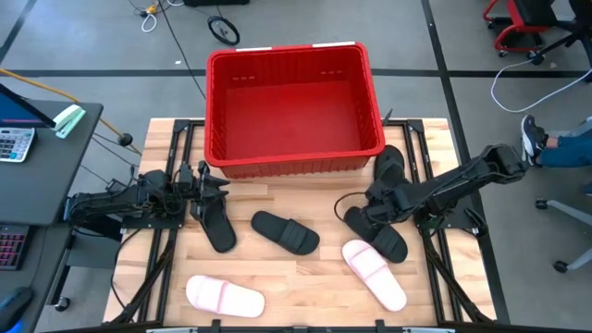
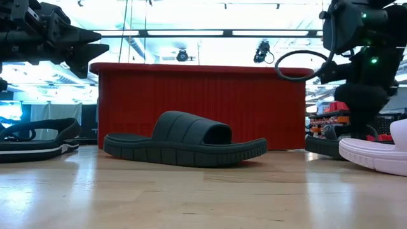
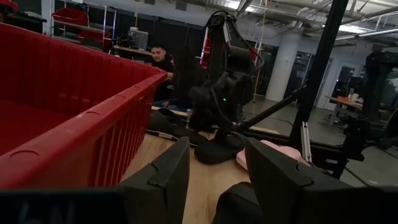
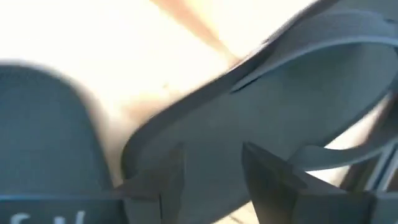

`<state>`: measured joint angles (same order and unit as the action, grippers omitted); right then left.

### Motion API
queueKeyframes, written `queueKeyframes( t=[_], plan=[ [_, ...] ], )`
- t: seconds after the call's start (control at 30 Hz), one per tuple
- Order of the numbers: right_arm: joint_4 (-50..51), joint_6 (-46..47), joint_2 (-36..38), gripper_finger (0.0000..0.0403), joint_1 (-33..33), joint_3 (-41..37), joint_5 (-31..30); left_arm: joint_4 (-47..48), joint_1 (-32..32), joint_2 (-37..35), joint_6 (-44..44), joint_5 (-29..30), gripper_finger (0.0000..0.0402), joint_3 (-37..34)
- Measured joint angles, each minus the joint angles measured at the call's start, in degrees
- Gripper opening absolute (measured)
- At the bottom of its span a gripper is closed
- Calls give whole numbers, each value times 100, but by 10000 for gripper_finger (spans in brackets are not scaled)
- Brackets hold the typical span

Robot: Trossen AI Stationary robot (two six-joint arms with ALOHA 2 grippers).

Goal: Pick and place slides into bin
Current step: Put the right pair of black slippers into the red container

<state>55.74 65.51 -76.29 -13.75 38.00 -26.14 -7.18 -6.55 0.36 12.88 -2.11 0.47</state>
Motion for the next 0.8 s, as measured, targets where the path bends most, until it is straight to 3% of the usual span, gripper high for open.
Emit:
queueKeyframes(
  t=[0.33,0.47,0.6,0.8],
  plan=[
    [-1290,557,-221,152,96,-817,694,28,-2,0,0,0,162,0],
    [-1163,1026,-118,139,-254,-579,713,33,0,0,0,0,162,0],
    [-1638,1169,25,136,-581,-270,1287,76,0,0,0,0,162,0],
    [-1690,1157,-138,135,-724,-269,1112,205,0,0,0,-1,162,0]
  ],
)
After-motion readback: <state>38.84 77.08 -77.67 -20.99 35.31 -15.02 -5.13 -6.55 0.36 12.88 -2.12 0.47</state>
